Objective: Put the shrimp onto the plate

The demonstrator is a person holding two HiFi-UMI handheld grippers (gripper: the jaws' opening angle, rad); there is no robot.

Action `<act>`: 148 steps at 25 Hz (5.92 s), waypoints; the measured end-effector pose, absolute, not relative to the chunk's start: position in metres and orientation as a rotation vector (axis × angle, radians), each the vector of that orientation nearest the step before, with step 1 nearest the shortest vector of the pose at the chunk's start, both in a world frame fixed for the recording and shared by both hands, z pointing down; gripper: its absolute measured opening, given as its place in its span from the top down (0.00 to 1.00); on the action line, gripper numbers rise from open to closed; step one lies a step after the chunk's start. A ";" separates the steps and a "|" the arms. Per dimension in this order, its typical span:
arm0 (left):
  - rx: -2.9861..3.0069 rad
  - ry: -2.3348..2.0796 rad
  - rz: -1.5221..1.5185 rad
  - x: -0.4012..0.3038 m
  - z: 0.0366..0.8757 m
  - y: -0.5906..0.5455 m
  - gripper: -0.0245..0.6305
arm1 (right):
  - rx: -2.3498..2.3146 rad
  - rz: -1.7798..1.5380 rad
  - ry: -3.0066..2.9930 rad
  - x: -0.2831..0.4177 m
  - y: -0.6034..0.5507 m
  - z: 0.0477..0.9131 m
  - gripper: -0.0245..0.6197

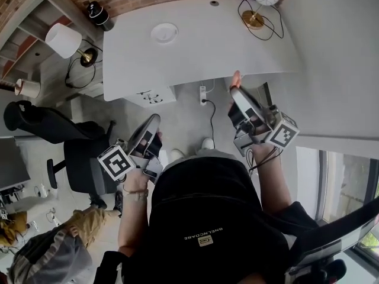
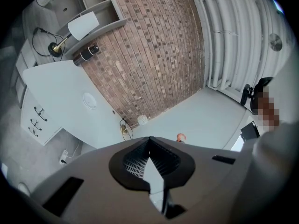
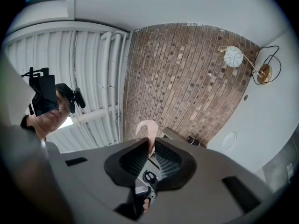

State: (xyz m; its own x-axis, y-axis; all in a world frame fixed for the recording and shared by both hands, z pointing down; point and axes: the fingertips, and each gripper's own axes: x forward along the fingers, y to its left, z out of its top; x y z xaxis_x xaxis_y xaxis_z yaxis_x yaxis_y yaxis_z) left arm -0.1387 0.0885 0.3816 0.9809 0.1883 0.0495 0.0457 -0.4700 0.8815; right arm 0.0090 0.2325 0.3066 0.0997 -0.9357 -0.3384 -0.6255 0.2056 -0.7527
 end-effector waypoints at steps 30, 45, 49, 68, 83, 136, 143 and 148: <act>2.128 0.117 0.201 -0.069 0.383 0.152 0.96 | -1.426 -0.459 1.618 0.082 0.290 0.324 0.90; 2.141 0.104 0.203 -0.054 0.383 0.177 0.96 | -1.431 -0.470 1.635 0.097 0.316 0.339 0.90; 2.145 0.105 0.198 -0.053 0.384 0.178 0.96 | -1.432 -0.450 1.629 0.099 0.322 0.334 0.90; 2.156 0.104 0.218 -0.054 0.390 0.161 0.96 | -1.444 -0.443 1.631 0.101 0.310 0.339 0.90; 2.074 0.127 0.210 -0.018 0.401 0.059 0.96 | -1.513 -0.493 1.584 0.136 0.206 0.338 0.90; 1.938 -0.206 0.059 -0.032 0.419 -0.186 0.96 | -1.619 -0.783 1.861 0.227 -0.119 0.372 0.90; 1.930 -0.304 -0.003 -0.041 0.416 -0.181 0.96 | -1.592 -0.869 1.948 0.229 -0.144 0.398 0.90; 1.927 -0.365 -0.037 -0.049 0.413 -0.180 0.96 | -1.601 -0.935 2.012 0.226 -0.161 0.418 0.90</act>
